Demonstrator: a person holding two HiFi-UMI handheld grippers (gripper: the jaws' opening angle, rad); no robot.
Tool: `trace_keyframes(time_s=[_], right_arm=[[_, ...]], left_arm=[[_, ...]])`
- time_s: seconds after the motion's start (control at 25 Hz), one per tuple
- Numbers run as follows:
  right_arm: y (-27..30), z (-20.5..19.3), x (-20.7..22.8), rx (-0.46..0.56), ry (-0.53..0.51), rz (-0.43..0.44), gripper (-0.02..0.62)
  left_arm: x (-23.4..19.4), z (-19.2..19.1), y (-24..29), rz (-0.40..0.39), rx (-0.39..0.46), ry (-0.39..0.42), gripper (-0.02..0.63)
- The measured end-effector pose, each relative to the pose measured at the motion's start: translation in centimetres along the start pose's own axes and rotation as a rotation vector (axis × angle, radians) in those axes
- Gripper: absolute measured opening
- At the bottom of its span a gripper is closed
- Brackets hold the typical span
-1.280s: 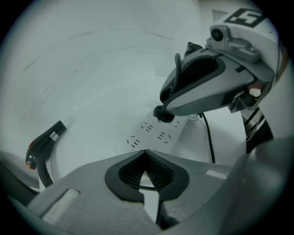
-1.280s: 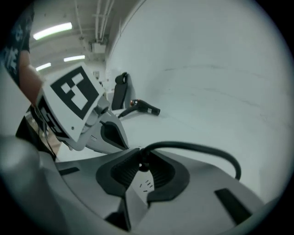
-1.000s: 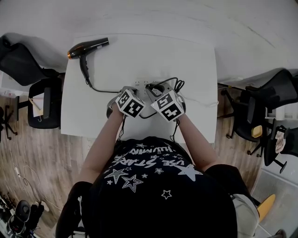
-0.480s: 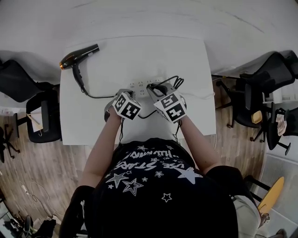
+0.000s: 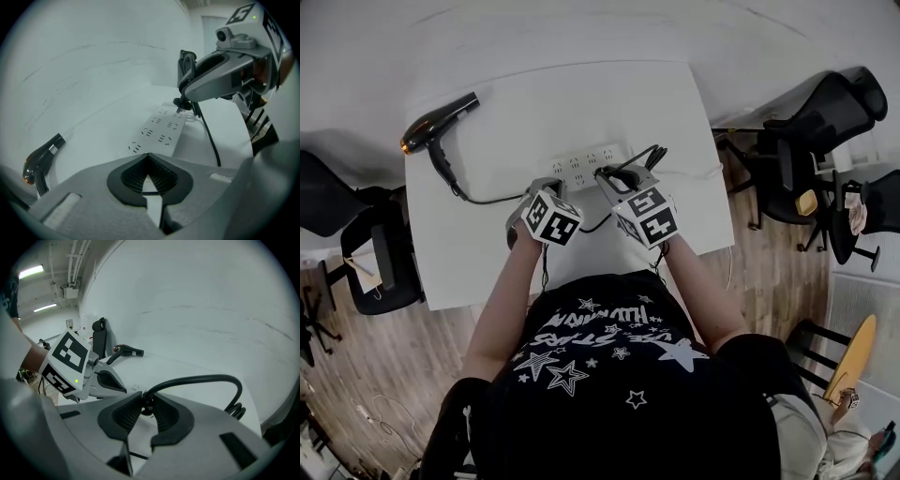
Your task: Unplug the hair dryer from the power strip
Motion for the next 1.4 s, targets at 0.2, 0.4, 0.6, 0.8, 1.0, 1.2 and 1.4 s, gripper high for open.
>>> trace_keyframes(time_s=[0.2,0.4,0.6,0.8,1.0,1.2,1.4], right_arm=[[-0.3,-0.9,-0.9,-0.009,0.055,-0.034,0.083],[-0.6,-2.1,-1.0,-0.008,0.073,-0.063,0.083],[-1.4,-2.0,-1.4,0.013,0.094,-0.039,0.083],[-2.8,-2.1,-1.1,0.033,0.097,-0.013,0.083],[-4.6,-2.7,-0.4,0.059,0.093,0.007,0.083],[-6.1,-3.6,0.3,0.079,0.084,0.026,0.083],[-7.6,-4.3,0.9,0.101,0.089,0.043,0.083]], left_arm=[[0.0,-0.2,0.0,0.016,0.014,0.041,0.007],[-0.1,0.0,0.0,0.005,0.046,0.057,0.006],[0.4,-0.4,-0.1,0.037,0.067,0.077,0.006],[0.3,-0.4,-0.1,0.071,0.079,0.063,0.008],[0.8,-0.8,-0.5,0.132,0.034,0.055,0.007],[2.2,-1.8,-1.8,0.157,0.036,-0.009,0.006],[4.2,-2.4,-3.7,0.188,0.065,-0.079,0.007]])
Point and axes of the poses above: the fingertips, and each gripper's own axes: y forward along the fingers, x to its right, z out of its top, the point moved 5 cm from there along -y, backward along the fingers, and after that the axes turned 10 degrees about -z, right-handed, at the moved point
